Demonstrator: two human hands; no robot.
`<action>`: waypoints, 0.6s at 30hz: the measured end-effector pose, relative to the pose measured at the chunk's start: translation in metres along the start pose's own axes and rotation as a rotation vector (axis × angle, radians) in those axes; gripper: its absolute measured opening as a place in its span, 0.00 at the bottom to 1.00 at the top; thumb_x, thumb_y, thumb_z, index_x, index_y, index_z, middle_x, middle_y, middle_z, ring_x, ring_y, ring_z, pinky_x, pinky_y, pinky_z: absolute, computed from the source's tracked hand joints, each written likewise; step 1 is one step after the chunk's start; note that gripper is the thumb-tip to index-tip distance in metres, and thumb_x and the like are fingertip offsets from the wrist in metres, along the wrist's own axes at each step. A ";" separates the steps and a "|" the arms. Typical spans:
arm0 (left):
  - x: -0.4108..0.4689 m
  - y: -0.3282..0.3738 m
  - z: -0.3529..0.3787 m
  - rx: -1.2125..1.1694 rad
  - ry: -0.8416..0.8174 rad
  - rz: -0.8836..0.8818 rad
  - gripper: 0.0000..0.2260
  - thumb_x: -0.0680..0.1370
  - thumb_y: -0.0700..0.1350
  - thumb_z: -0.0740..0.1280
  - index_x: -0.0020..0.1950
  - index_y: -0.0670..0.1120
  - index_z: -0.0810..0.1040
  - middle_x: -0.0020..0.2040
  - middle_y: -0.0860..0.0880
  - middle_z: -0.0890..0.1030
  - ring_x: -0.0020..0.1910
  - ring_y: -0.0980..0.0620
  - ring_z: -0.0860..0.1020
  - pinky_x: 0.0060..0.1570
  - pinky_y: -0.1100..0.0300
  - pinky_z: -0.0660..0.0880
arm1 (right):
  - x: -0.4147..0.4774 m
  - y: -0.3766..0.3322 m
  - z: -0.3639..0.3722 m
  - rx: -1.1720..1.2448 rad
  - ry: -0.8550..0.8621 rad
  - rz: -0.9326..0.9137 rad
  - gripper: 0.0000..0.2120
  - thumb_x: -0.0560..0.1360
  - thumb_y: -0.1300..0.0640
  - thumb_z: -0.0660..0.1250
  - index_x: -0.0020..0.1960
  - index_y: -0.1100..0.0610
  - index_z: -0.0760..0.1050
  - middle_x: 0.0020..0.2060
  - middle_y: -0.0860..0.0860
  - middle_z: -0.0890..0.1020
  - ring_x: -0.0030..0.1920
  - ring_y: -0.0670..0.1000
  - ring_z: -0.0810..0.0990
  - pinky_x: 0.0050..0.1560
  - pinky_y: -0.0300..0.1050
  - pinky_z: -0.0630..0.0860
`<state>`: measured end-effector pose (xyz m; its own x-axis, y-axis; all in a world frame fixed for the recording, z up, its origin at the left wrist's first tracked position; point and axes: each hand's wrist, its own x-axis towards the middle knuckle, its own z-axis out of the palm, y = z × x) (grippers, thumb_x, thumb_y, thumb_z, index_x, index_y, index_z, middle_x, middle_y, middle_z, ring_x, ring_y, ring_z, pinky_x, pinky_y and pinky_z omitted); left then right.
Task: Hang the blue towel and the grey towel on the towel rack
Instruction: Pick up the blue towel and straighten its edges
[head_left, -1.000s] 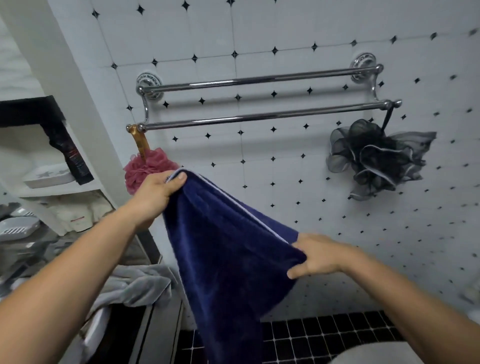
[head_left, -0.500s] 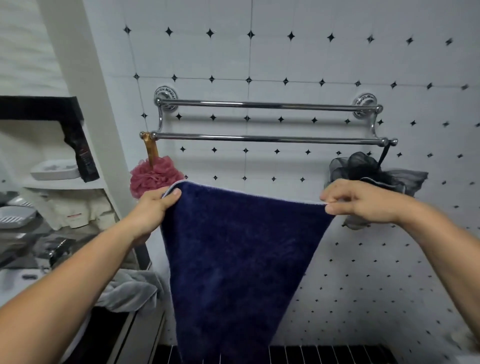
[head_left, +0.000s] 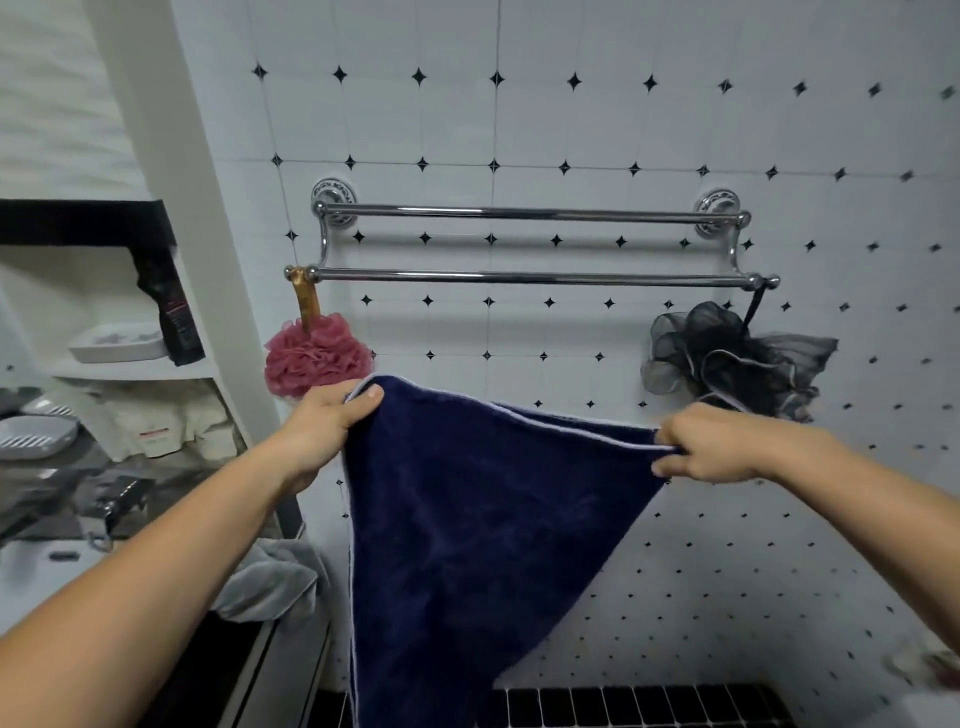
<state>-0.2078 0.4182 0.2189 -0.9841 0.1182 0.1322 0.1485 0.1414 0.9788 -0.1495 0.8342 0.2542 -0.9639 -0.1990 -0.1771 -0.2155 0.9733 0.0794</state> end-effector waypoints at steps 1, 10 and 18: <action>-0.002 0.000 0.002 0.009 -0.028 0.014 0.10 0.81 0.44 0.65 0.49 0.39 0.83 0.40 0.52 0.85 0.38 0.57 0.81 0.42 0.63 0.76 | 0.002 0.004 -0.003 0.001 0.065 0.021 0.16 0.76 0.44 0.66 0.38 0.56 0.77 0.35 0.52 0.80 0.39 0.54 0.79 0.44 0.51 0.78; -0.006 -0.010 -0.031 0.202 0.206 0.009 0.13 0.72 0.29 0.72 0.37 0.47 0.83 0.27 0.55 0.82 0.34 0.52 0.76 0.33 0.68 0.77 | -0.023 -0.021 0.000 0.699 0.195 -0.166 0.10 0.62 0.43 0.79 0.37 0.46 0.82 0.26 0.45 0.78 0.28 0.42 0.71 0.30 0.36 0.68; -0.025 -0.015 -0.018 0.638 -0.151 -0.122 0.09 0.68 0.28 0.75 0.36 0.41 0.83 0.34 0.44 0.81 0.35 0.49 0.75 0.41 0.59 0.72 | 0.004 -0.039 0.007 0.761 0.193 0.227 0.08 0.70 0.59 0.77 0.43 0.59 0.79 0.34 0.54 0.77 0.37 0.54 0.74 0.39 0.45 0.67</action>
<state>-0.1870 0.3954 0.2036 -0.9799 0.1946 -0.0429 0.1107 0.7106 0.6949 -0.1434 0.7961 0.2439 -0.9962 0.0643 -0.0592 0.0870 0.7896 -0.6074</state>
